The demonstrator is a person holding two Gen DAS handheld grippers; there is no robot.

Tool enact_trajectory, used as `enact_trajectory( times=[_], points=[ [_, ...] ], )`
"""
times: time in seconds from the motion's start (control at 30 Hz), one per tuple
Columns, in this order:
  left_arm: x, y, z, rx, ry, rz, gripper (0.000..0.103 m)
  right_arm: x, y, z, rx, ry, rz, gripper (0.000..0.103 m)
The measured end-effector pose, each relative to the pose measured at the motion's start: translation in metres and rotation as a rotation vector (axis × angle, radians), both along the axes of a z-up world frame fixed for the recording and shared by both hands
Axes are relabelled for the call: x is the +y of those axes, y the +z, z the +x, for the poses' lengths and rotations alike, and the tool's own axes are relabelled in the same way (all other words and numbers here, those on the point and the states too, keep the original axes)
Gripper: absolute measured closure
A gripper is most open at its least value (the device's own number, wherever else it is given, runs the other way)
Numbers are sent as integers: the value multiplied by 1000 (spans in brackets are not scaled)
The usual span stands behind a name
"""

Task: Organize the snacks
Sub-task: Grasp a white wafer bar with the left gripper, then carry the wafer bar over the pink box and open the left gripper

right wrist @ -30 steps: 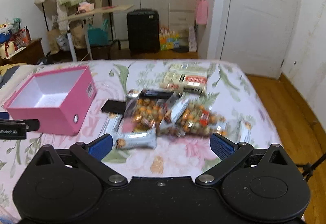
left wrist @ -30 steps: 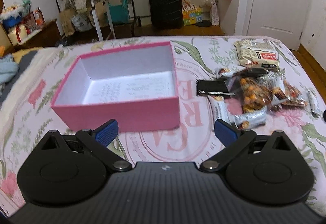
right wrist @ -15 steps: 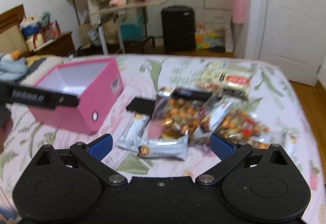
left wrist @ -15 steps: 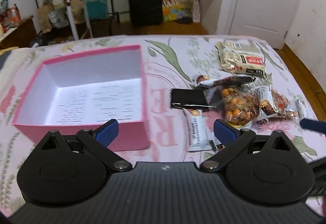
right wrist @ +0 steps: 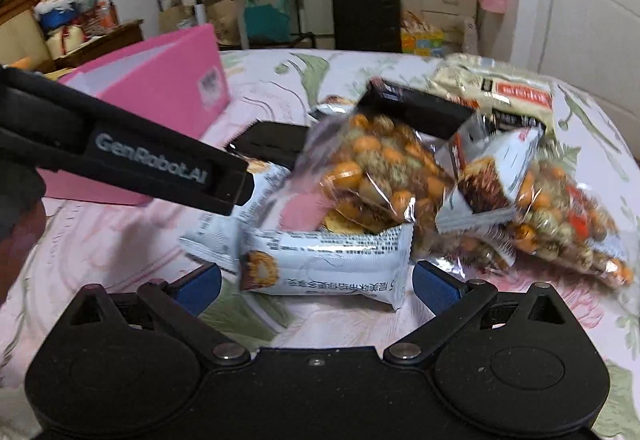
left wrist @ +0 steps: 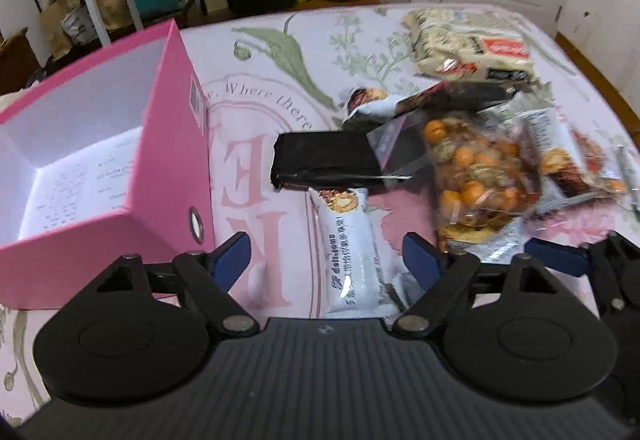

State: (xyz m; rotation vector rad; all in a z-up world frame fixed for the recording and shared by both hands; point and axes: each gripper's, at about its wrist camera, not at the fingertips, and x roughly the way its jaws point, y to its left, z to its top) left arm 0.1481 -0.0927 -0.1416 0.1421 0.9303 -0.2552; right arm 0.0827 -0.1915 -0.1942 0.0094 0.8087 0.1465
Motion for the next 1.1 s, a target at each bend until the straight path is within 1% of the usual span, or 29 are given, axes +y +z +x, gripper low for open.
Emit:
enact_trajectory(
  times=[0.07,0.13,0.17,0.23,0.3,0.33,0.37,0.4,0.43,0.53,0.6,0.7,0.8,0.93,1.1],
  points=[
    [0,-12,10,38,25,-11,33,0,-7,4,8,-11,9,0],
    [3,-22,16,78,43,-30,35,0,-13,7,7,-16,15,0],
    [5,-26,19,95,49,-54,35,0,-15,8,-2,-15,11,0],
    [7,-31,21,107,57,-68,37,2,-17,9,-11,-8,-1,0],
    [5,-31,19,93,43,-51,48,4,-18,8,-20,-4,-6,0],
    [3,-30,18,91,36,-42,56,4,-18,6,-26,-8,-4,0],
    [2,-29,18,92,30,-35,69,3,-17,5,-33,-13,-2,4],
    [1,-28,17,97,26,-26,75,3,-16,4,-36,-14,-1,8],
    [0,-27,17,100,22,-15,74,3,-15,2,-39,-26,-11,15],
    [1,-25,16,117,13,-10,76,1,-8,0,-18,-59,-5,18],
    [3,-23,14,129,13,-16,77,0,-2,-5,-15,-75,6,19],
    [7,-17,7,141,9,-27,78,-1,6,-11,-11,-86,-11,19],
    [13,-7,-3,135,-2,-42,78,-5,17,-18,-6,-96,1,19],
    [24,15,-18,121,-21,-58,78,-6,35,-27,-11,-91,-9,19],
    [41,47,-34,101,-23,-65,78,-2,67,-38,-20,-39,-15,19]
  ],
)
